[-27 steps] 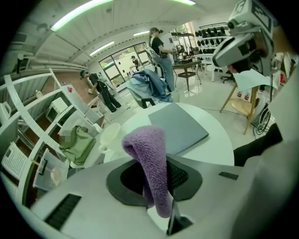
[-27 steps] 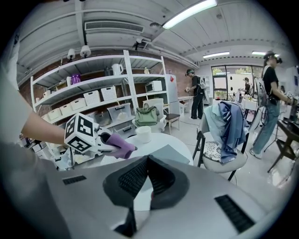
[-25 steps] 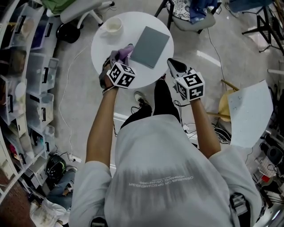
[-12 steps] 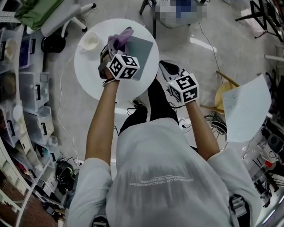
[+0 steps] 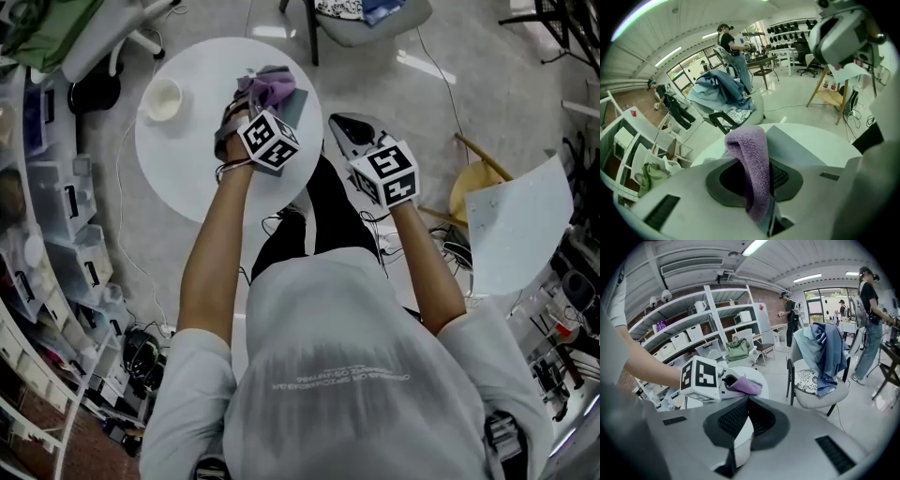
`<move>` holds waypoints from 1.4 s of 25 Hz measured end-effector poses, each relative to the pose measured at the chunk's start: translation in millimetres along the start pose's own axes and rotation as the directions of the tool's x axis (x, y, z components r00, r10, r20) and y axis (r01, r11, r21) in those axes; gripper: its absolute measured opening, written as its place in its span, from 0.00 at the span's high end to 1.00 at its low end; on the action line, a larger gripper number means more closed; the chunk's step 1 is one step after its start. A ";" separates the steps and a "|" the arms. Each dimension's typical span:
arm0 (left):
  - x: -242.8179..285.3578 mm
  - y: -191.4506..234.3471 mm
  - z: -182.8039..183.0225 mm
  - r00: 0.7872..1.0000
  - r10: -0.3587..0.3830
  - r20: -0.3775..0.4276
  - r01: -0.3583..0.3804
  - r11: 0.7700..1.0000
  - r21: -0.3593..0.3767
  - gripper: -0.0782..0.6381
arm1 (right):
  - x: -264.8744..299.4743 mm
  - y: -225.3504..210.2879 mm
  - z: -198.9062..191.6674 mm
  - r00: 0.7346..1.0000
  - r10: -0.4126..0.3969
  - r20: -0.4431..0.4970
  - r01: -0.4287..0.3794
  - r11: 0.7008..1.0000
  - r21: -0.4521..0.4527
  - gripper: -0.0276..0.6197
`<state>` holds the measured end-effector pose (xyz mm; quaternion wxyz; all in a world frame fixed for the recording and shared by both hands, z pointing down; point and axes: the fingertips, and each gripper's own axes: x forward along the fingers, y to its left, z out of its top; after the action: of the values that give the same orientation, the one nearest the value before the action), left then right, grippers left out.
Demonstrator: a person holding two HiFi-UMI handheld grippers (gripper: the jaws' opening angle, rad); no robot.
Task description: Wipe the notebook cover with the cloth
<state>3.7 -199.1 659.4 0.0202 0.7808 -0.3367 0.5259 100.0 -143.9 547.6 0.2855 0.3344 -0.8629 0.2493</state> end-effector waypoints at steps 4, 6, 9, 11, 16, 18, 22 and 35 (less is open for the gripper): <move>-0.8 -8.9 -5.4 1.000 -0.003 0.009 0.002 0.999 0.037 0.78 | 1.7 4.2 1.4 1.000 0.008 0.007 -0.008 1.000 -0.002 0.95; -3.5 -12.6 -7.6 1.000 -0.022 0.003 0.022 0.999 0.037 0.78 | 0.7 8.2 1.3 1.000 0.011 0.010 -0.011 1.000 -0.008 0.95; -11.1 -20.8 -15.8 0.999 -0.034 -0.007 0.034 0.998 0.052 0.78 | -2.4 16.1 0.9 1.000 0.010 0.019 -0.010 1.000 -0.012 0.95; -18.0 -28.6 -23.5 0.999 -0.034 -0.011 0.035 0.998 0.059 0.78 | -5.7 22.9 -0.8 1.000 0.009 0.026 -0.008 1.000 -0.013 0.95; -35.5 -56.0 -40.9 0.998 -0.059 -0.018 0.060 0.995 0.084 0.78 | -15.9 41.4 -12.4 0.999 -0.001 0.036 0.001 1.000 -0.008 0.96; -42.6 -68.0 -47.1 0.997 -0.074 -0.015 0.075 0.993 0.088 0.78 | -20.7 50.4 -18.3 0.999 -0.006 0.039 0.007 1.000 -0.006 0.95; -55.2 -89.7 -57.9 0.996 -0.091 -0.004 0.091 0.990 0.106 0.78 | -30.8 66.4 -30.8 0.998 -0.025 0.049 0.025 1.000 -0.001 0.95; -92.8 -141.1 -97.5 0.989 -0.146 -0.010 0.146 0.978 0.152 0.78 | -58.9 121.2 -62.2 0.996 -0.063 0.060 0.063 0.998 0.000 0.96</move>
<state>-18.3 -5.6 670.9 -0.0011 0.8029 -0.2375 0.5468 69.2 -0.6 524.1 0.2676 0.3684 -0.8604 0.2290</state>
